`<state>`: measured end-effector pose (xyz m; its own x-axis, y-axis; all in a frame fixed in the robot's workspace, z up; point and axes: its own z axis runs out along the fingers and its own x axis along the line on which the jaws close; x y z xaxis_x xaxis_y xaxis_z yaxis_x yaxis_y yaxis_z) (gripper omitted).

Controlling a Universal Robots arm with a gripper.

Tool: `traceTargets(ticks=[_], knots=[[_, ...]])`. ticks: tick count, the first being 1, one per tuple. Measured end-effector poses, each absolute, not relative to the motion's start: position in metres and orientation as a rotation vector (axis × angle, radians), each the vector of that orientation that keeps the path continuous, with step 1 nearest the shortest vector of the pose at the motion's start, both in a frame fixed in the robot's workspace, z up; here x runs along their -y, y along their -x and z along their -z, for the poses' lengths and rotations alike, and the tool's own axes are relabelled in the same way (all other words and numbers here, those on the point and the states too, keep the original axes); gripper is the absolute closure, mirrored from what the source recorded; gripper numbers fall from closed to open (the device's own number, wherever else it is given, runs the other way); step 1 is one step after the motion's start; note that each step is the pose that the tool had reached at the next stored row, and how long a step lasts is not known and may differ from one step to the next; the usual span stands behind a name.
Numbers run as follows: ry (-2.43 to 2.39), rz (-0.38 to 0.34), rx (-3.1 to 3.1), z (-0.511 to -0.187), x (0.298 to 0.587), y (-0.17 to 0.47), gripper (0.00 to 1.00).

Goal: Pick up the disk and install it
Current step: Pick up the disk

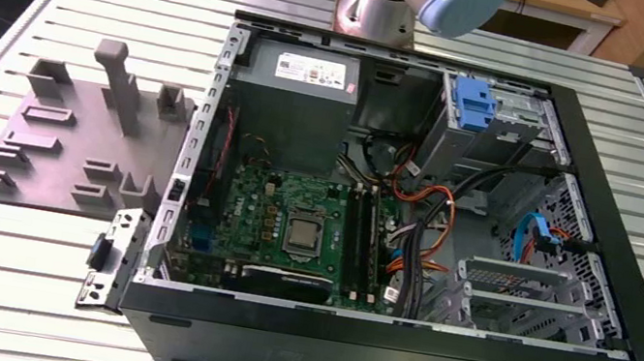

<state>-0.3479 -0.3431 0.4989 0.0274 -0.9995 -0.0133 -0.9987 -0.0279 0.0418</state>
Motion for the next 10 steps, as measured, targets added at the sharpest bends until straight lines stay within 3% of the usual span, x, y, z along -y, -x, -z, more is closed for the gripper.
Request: traceTargets(ticks=[10], knots=[[-2.237, 0.06, 2.176, -0.4989, 0.3431, 0.3423, 0.63]])
